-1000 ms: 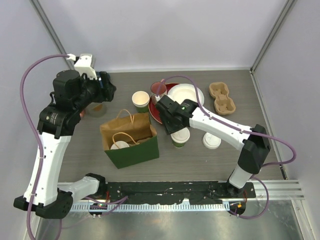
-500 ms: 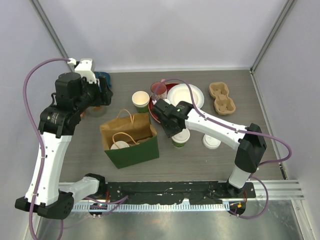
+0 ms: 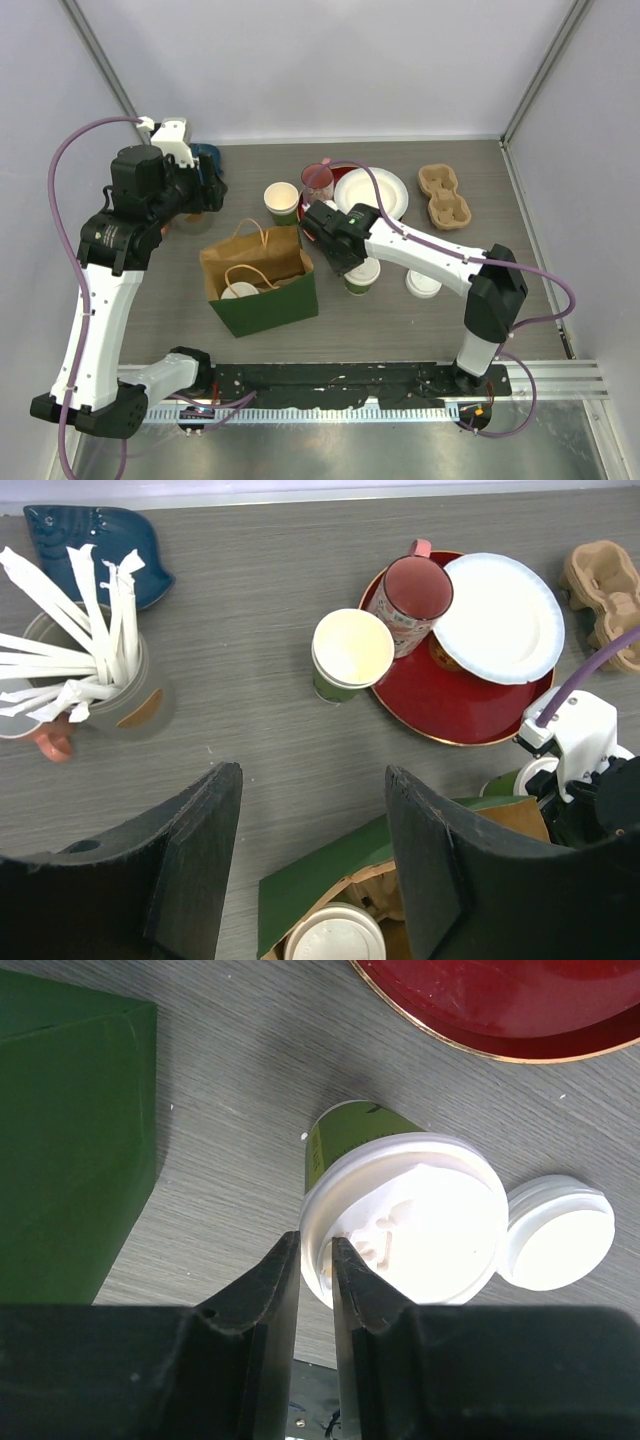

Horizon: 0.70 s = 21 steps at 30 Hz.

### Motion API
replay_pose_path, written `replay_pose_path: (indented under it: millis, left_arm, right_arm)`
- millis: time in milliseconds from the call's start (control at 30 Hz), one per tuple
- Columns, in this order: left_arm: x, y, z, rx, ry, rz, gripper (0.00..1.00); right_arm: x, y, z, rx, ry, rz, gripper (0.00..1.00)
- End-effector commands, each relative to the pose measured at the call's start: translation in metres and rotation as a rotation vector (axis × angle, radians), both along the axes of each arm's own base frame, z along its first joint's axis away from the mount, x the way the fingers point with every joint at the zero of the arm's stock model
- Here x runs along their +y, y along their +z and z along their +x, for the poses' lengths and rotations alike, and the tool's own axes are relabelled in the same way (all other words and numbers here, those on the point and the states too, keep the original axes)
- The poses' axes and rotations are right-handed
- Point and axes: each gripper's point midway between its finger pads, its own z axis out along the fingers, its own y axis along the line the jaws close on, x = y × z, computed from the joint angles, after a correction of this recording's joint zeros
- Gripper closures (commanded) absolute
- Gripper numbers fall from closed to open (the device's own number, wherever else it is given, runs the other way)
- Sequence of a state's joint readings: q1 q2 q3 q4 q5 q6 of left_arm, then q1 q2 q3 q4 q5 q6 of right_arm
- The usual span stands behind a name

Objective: Pack the takeout coffee

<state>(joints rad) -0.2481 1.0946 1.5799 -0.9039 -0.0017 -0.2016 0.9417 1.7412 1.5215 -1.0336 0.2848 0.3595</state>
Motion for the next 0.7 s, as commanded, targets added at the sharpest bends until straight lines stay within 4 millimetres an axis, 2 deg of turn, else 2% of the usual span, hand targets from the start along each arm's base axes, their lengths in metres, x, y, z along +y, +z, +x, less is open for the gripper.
replay_pose_path:
  millis: [0,100,133,267,433,667]
  left_arm:
    - [-0.003,0.004,-0.003,-0.012,-0.023,-0.016,0.37]
    - [-0.003,0.004,-0.003,-0.012,-0.023,-0.015,0.38]
    - [-0.003,0.004,-0.004,-0.011,-0.027,-0.014,0.38]
    - [-0.004,0.0,-0.006,0.004,-0.04,-0.011,0.39]
    - [-0.006,-0.012,-0.016,0.056,-0.062,-0.007,0.4]
    - [-0.004,-0.021,-0.035,0.091,-0.105,0.022,0.43]
  right_arm:
    - [0.0,-0.001,0.002,-0.01,0.019,-0.022,0.76]
    - [-0.001,-0.005,0.0,-0.001,0.015,-0.02,0.82]
    - [-0.002,-0.003,-0.001,-0.002,0.014,-0.016,0.87]
    - [-0.003,0.001,-0.004,0.002,0.021,-0.01,0.98]
    - [-0.006,0.014,-0.007,-0.001,0.042,0.008,0.99]
    - [-0.005,0.051,-0.009,-0.05,0.071,0.085,0.99]
